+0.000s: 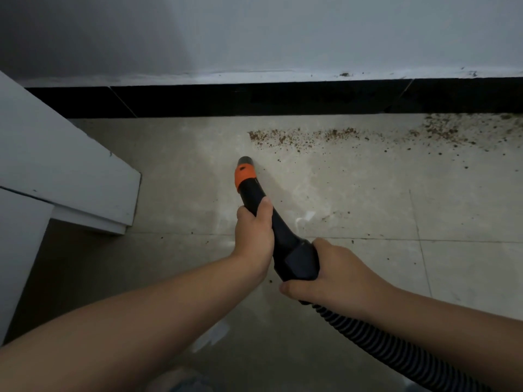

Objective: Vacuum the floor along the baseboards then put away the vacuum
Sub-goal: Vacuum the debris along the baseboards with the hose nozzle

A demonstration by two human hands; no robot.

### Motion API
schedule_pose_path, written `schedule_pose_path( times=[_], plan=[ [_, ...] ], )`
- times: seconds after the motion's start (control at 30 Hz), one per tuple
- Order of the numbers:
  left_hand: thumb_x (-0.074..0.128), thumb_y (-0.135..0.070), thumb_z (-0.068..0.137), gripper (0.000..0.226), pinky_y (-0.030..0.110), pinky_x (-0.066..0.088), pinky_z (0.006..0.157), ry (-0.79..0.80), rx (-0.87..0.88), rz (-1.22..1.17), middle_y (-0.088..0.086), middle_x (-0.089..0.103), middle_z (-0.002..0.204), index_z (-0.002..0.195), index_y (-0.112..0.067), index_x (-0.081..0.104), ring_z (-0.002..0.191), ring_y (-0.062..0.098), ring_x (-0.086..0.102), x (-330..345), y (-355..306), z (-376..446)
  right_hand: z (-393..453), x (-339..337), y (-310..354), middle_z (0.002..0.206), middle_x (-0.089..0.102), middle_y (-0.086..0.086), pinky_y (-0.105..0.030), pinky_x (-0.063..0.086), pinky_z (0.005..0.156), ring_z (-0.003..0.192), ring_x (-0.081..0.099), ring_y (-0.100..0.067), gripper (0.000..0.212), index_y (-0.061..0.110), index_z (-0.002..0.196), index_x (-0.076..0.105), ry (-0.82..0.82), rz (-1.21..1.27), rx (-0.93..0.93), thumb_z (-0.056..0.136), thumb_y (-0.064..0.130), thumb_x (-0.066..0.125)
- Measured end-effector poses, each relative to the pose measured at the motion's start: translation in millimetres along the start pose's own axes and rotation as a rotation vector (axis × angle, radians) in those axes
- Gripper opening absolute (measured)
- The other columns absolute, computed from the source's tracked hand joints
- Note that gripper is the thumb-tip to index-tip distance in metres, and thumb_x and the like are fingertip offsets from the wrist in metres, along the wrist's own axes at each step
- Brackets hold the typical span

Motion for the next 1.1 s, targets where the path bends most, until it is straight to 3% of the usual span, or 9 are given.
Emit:
schedule_pose_path(
  times=[0.23,0.37,0.5,0.67,0.83,1.1],
  plan=[
    [0.04,-0.033,0.098,0.031,0.033,0.043,0.075,-0.023,0.061,0.037,0.001,0.048,0.082,0.114,-0.007,0.042,0.084,0.021,0.051,10,-25,35,36,-13,5,0.071,0.055,0.006,-0.014,0.038,0.044,0.058,0.052,-0.003,0.029,0.019,0.077,0.048,-0.087,0.023,-0.021,0.073,0.034,0.073],
    [0.041,-0.033,0.097,0.03,0.034,0.046,0.079,0.003,0.078,0.049,0.002,0.049,0.084,0.113,-0.007,0.041,0.087,0.023,0.052,18,-41,56,61,-21,9,0.072,0.058,0.001,-0.019,0.038,0.048,0.06,0.054,-0.008,0.027,0.014,0.08,0.055,-0.135,0.055,-0.037,0.073,0.034,0.072],
    [0.041,-0.034,0.097,0.037,0.03,0.045,0.071,0.012,0.074,0.052,0.002,0.049,0.083,0.12,-0.004,0.042,0.077,0.017,0.052,21,-51,62,68,-27,14,0.07,0.055,0.002,-0.019,0.038,0.047,0.059,0.053,-0.008,0.027,0.012,0.083,0.055,-0.149,0.086,-0.029,0.074,0.033,0.071],
    [0.04,-0.034,0.098,0.033,0.034,0.046,0.078,0.011,0.049,0.05,0.002,0.049,0.085,0.118,-0.007,0.041,0.086,0.021,0.053,19,-35,38,38,-23,6,0.069,0.056,0.002,-0.02,0.04,0.049,0.058,0.054,-0.008,0.028,0.015,0.076,0.052,-0.095,0.04,-0.012,0.073,0.034,0.072],
    [0.038,-0.035,0.098,0.024,0.032,0.044,0.076,0.035,0.006,0.086,0.001,0.049,0.085,0.107,-0.012,0.039,0.078,0.015,0.052,14,-8,-5,-11,-9,-4,0.07,0.052,0.01,-0.008,0.036,0.043,0.056,0.049,0.001,0.034,0.023,0.073,0.042,-0.033,0.01,0.003,0.074,0.036,0.073],
    [0.038,-0.034,0.098,0.024,0.03,0.043,0.072,0.03,0.013,0.111,0.0,0.049,0.084,0.107,-0.011,0.038,0.073,0.011,0.05,15,5,-16,-21,-3,-14,0.077,0.052,0.011,-0.007,0.038,0.047,0.063,0.05,0.0,0.036,0.026,0.077,0.04,-0.011,-0.017,0.016,0.073,0.038,0.073]
  ],
)
Point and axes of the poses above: each hand's wrist, its own z-axis towards the middle knuckle, its own x-axis out of the palm, y = z × x, the point moved 4 cm from there along z, towards the middle knuckle
